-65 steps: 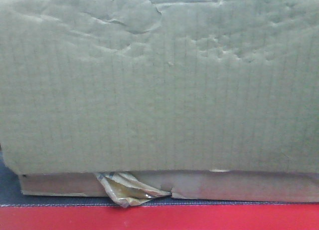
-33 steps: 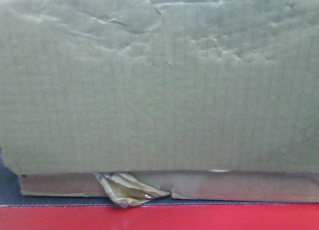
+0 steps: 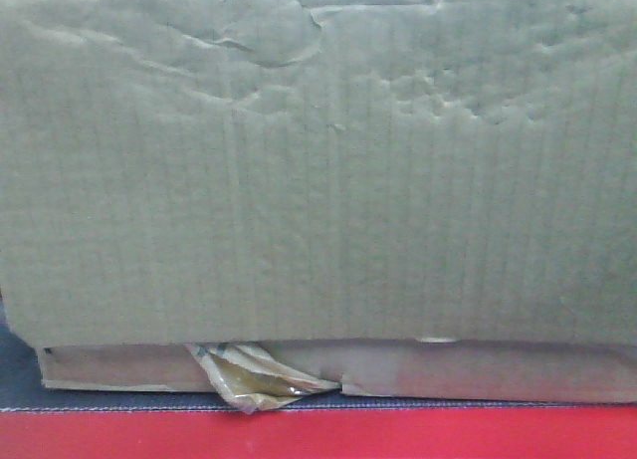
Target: Stack two boxes on right shelf middle
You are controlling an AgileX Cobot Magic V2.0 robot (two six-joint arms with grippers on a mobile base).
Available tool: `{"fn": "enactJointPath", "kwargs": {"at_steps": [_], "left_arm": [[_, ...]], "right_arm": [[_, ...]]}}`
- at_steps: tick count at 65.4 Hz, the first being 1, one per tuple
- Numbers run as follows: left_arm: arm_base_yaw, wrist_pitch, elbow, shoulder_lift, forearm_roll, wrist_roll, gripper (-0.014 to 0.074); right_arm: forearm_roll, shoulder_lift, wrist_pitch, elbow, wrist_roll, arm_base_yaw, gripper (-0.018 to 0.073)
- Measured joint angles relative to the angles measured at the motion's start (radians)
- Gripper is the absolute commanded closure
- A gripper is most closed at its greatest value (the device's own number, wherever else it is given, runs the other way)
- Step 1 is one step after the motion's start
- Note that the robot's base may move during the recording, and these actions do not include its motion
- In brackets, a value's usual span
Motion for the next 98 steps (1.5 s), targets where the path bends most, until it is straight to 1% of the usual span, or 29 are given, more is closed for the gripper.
{"fn": "enactJointPath", "kwargs": {"at_steps": [6, 23, 27, 31, 35, 42, 47, 54, 57, 62, 65, 69, 74, 75, 77, 83, 86, 88, 98], "left_arm": [[0.000, 0.076, -0.105, 0.161, 0.002, 0.000, 0.0707], [0.000, 0.128, -0.305, 0.524, 0.006, 0.000, 0.0707], [0.000, 0.173, -0.356, 0.612, 0.006, 0.000, 0.0707], [0.000, 0.242, -0.427, 0.698, -0.003, 0.010, 0.0707], [0.002, 0.331, -0.506, 0.776, -0.031, 0.044, 0.0707], [0.038, 0.462, -0.630, 0.875, -0.104, 0.135, 0.0707], [0.090, 0.523, -0.694, 0.928, -0.144, 0.194, 0.0707], [0.165, 0.557, -0.742, 0.967, -0.141, 0.233, 0.0707], [0.194, 0.563, -0.745, 0.975, -0.127, 0.242, 0.0707], [0.223, 0.571, -0.750, 0.988, -0.088, 0.249, 0.0699], [0.228, 0.573, -0.751, 0.996, -0.060, 0.252, 0.0659], [0.230, 0.577, -0.751, 1.010, -0.039, 0.256, 0.0582], [0.232, 0.577, -0.751, 1.027, -0.028, 0.258, 0.0432], [0.232, 0.577, -0.751, 1.033, -0.026, 0.258, 0.0419], [0.232, 0.577, -0.751, 1.040, -0.026, 0.258, 0.0357], [0.232, 0.577, -0.751, 1.066, -0.022, 0.260, 0.0227], [0.232, 0.577, -0.751, 1.083, -0.020, 0.260, 0.0196], [0.232, 0.575, -0.751, 1.091, -0.018, 0.260, 0.0192], [0.232, 0.563, -0.751, 1.163, -0.016, 0.260, 0.0213]], "right_arm": [[0.000, 0.000, 0.000, 0.000, 0.000, 0.000, 0.0724], [0.000, 0.000, 0.000, 0.000, 0.000, 0.000, 0.0724], [0.000, 0.000, 0.000, 0.000, 0.000, 0.000, 0.0724], [0.000, 0.000, 0.000, 0.000, 0.000, 0.000, 0.0724], [0.000, 0.000, 0.000, 0.000, 0.000, 0.000, 0.0724], [0.000, 0.000, 0.000, 0.000, 0.000, 0.000, 0.0724], [0.000, 0.000, 0.000, 0.000, 0.000, 0.000, 0.0724], [0.000, 0.000, 0.000, 0.000, 0.000, 0.000, 0.0724], [0.000, 0.000, 0.000, 0.000, 0.000, 0.000, 0.0724], [0.000, 0.000, 0.000, 0.000, 0.000, 0.000, 0.0724], [0.000, 0.000, 0.000, 0.000, 0.000, 0.000, 0.0724], [0.000, 0.000, 0.000, 0.000, 0.000, 0.000, 0.0724], [0.000, 0.000, 0.000, 0.000, 0.000, 0.000, 0.0724], [0.000, 0.000, 0.000, 0.000, 0.000, 0.000, 0.0724], [0.000, 0.000, 0.000, 0.000, 0.000, 0.000, 0.0724], [0.000, 0.000, 0.000, 0.000, 0.000, 0.000, 0.0724], [0.000, 0.000, 0.000, 0.000, 0.000, 0.000, 0.0724], [0.000, 0.000, 0.000, 0.000, 0.000, 0.000, 0.0724], [0.000, 0.000, 0.000, 0.000, 0.000, 0.000, 0.0724]]}}
